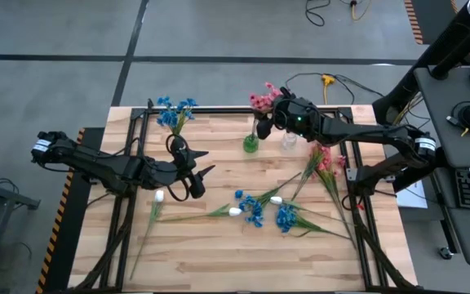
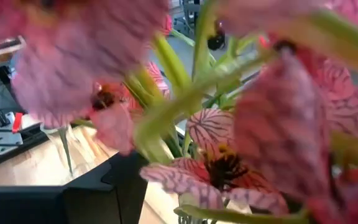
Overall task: Sort flowers into vase by color
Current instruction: Put the top left pink flowers into the green vase
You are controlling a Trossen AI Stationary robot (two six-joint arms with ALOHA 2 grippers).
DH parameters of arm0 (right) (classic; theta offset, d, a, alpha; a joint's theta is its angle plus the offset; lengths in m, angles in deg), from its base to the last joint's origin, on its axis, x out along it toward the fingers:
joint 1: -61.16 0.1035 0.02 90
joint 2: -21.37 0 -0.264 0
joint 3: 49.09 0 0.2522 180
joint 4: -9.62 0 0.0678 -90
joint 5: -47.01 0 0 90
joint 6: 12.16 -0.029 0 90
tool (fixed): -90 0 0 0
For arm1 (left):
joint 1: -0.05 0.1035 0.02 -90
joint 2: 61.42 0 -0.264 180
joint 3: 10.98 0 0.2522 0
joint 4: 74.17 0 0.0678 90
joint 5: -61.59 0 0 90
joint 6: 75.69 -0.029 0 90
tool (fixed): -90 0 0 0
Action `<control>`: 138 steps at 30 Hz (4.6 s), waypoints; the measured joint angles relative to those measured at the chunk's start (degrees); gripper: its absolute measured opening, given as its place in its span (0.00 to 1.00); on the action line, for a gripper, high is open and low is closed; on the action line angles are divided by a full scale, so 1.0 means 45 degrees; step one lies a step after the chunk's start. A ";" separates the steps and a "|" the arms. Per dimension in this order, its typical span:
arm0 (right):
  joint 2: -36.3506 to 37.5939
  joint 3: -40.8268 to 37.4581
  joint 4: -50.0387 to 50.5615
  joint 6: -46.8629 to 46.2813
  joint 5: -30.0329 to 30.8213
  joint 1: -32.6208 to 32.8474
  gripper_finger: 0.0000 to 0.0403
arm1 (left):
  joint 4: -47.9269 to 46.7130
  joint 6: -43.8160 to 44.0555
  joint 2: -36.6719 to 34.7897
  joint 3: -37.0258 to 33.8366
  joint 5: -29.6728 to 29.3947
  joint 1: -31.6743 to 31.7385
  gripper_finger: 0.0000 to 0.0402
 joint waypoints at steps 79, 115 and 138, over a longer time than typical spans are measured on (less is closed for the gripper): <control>-0.0267 0.5576 1.0602 -0.0723 -0.0967 0.0059 0.87 | -0.0214 0.0049 0.0000 0.0000 0.0000 0.0003 0.52; 0.0186 0.5581 1.0349 0.0112 -0.1059 0.0059 0.87 | 1.1401 -0.3346 0.7364 0.1525 0.2687 0.4344 0.52; 0.0177 0.5581 1.0310 0.0466 -0.1058 0.0059 0.87 | 1.1696 -0.3609 0.9589 0.3035 0.3714 0.5901 0.57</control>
